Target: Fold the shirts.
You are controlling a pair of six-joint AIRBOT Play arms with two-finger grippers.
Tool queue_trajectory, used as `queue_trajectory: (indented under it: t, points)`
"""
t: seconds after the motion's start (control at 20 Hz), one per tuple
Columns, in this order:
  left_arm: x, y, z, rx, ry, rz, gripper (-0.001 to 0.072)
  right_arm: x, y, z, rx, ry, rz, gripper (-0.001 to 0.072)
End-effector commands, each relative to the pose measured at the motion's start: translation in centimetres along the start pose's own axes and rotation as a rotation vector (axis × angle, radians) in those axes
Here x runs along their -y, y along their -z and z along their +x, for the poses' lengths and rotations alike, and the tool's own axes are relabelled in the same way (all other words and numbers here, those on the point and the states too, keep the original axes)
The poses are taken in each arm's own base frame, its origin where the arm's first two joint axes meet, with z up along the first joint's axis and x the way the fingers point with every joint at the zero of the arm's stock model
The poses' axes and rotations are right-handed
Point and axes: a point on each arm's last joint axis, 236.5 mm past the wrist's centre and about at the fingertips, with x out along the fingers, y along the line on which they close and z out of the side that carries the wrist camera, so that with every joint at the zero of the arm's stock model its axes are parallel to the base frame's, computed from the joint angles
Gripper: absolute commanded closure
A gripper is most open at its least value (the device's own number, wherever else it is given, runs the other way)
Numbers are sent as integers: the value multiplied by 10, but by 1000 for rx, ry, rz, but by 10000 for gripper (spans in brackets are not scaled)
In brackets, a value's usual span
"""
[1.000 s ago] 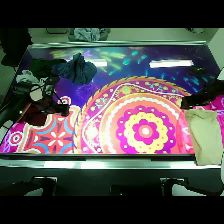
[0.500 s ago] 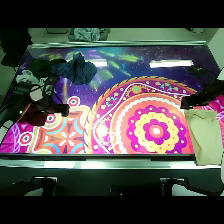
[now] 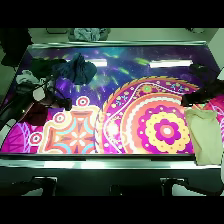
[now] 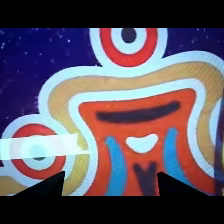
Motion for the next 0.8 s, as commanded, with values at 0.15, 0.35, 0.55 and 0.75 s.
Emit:
queue_trajectory:
  t: [0.15,0.35,0.55,0.75]
  points:
    - [-53,-105,25,214,-30,-117,-10,22,-42,-4,181,89,59,161]
    - [-104,-178,81,199,159,-471,-13,19,-46,-4,197,74,82,161]
    - [-123,-204,133,284,473,-910,-13,14,-47,-4,203,52,87,161]
    - [-129,-213,156,395,496,-962,-13,10,-49,-4,208,31,93,161]
